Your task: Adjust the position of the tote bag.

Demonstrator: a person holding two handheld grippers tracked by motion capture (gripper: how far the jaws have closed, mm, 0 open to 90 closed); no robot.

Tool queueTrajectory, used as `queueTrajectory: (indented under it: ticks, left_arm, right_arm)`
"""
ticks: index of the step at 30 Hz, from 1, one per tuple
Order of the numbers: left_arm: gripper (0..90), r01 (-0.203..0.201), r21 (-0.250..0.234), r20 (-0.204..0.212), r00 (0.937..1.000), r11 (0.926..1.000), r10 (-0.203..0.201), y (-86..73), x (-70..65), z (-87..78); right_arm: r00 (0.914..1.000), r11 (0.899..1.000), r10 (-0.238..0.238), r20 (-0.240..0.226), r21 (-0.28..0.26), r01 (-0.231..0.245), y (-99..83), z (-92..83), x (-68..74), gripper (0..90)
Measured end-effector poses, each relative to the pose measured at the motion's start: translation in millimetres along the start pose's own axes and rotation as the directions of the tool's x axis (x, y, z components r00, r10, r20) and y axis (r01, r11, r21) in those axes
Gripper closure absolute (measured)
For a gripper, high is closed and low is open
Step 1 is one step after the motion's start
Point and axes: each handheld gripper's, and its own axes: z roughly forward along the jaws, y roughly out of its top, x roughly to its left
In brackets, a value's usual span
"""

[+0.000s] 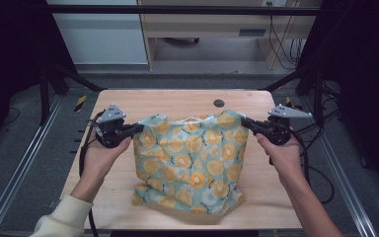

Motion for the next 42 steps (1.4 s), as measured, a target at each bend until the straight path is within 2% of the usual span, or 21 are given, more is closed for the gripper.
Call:
queueTrajectory:
  ticks: [2, 4, 7, 8, 11, 13, 14, 18, 25, 30, 34, 38, 40, 42]
  left_arm:
    - [90.0, -0.016, -0.011, 0.013, 0.9998, 0.9998, 0.016, -6.8, -9.9, -5.3]
    - [90.0, -0.036, -0.021, 0.029, 0.9989, 0.9991, 0.037, -16.6, -21.7, -10.8]
    - [90.0, -0.045, -0.027, 0.042, 0.9980, 0.9986, 0.046, -24.3, -29.4, -14.4]
    - [89.9, -0.055, -0.024, 0.047, 0.9973, 0.9982, 0.056, -28.9, -33.6, -16.3]
    - [89.9, -0.077, -0.028, 0.057, 0.9953, 0.9966, 0.078, -41.3, -44.5, -22.3]
    - [89.9, -0.073, -0.030, 0.066, 0.9950, 0.9969, 0.074, -45.8, -47.4, -23.8]
    - [89.8, -0.074, -0.027, 0.069, 0.9947, 0.9969, 0.076, -48.5, -48.8, -24.2]
    - [89.8, -0.059, -0.019, 0.091, 0.9940, 0.9981, 0.061, -67.5, -54.0, -25.1]
    - [89.6, -0.031, -0.010, 0.125, 0.9917, 0.9995, 0.032, -89.5, -56.2, -27.7]
    - [89.7, -0.030, 0.024, 0.168, 0.9855, 0.9993, 0.025, -114.0, -63.1, -24.8]
    - [89.7, -0.018, 0.048, 0.192, 0.9814, 0.9987, 0.009, -128.9, -64.2, -22.4]
    - [89.8, -0.022, 0.077, 0.206, 0.9786, 0.9968, 0.006, -134.5, -63.2, -19.9]
    - [89.8, -0.049, 0.120, 0.207, 0.9780, 0.9916, 0.023, -137.6, -64.5, -15.2]
    - [89.8, -0.055, 0.130, 0.207, 0.9780, 0.9901, 0.027, -138.5, -64.6, -13.7]
  right_arm:
    - [1.0000, 1.000, -0.007, -0.006, 0.001, 0.007, -3.2, -4.0, 1.8, 89.3]
    - [0.9998, 1.000, -0.015, -0.014, 0.003, 0.015, -14.7, -13.9, 7.2, 89.4]
    - [0.9996, 1.000, -0.020, -0.020, 0.007, 0.020, -23.3, -19.2, 10.7, 89.3]
    - [0.9992, 1.000, -0.028, -0.028, 0.012, 0.028, -32.2, -24.3, 15.0, 89.3]
    - [0.9988, 1.000, -0.028, -0.041, 0.012, 0.028, -42.6, -29.3, 19.9, 89.3]
    - [0.9986, 0.999, -0.029, -0.045, 0.013, 0.029, -45.8, -30.8, 21.9, 89.3]
    - [0.9978, 0.999, -0.044, -0.049, 0.019, 0.045, -52.2, -32.9, 25.5, 89.3]
    - [0.9972, 0.998, -0.042, -0.062, 0.035, 0.045, -64.8, -35.4, 30.7, 89.2]
    - [0.9949, 0.997, -0.052, -0.087, 0.054, 0.057, -79.8, -41.7, 40.3, 89.1]
    - [0.9909, 0.994, -0.061, -0.120, 0.088, 0.071, -99.3, -48.2, 47.3, 89.2]
    - [0.9896, 0.992, -0.057, -0.132, 0.101, 0.071, -107.1, -51.1, 48.5, 89.2]
    - [0.9845, 0.989, -0.057, -0.166, 0.124, 0.078, -119.0, -53.5, 49.3, 89.3]
    - [0.9823, 0.987, -0.058, -0.178, 0.140, 0.083, -124.7, -52.9, 49.6, 89.3]
    - [0.9812, 0.985, -0.052, -0.186, 0.151, 0.080, -129.5, -51.9, 49.4, 89.2]
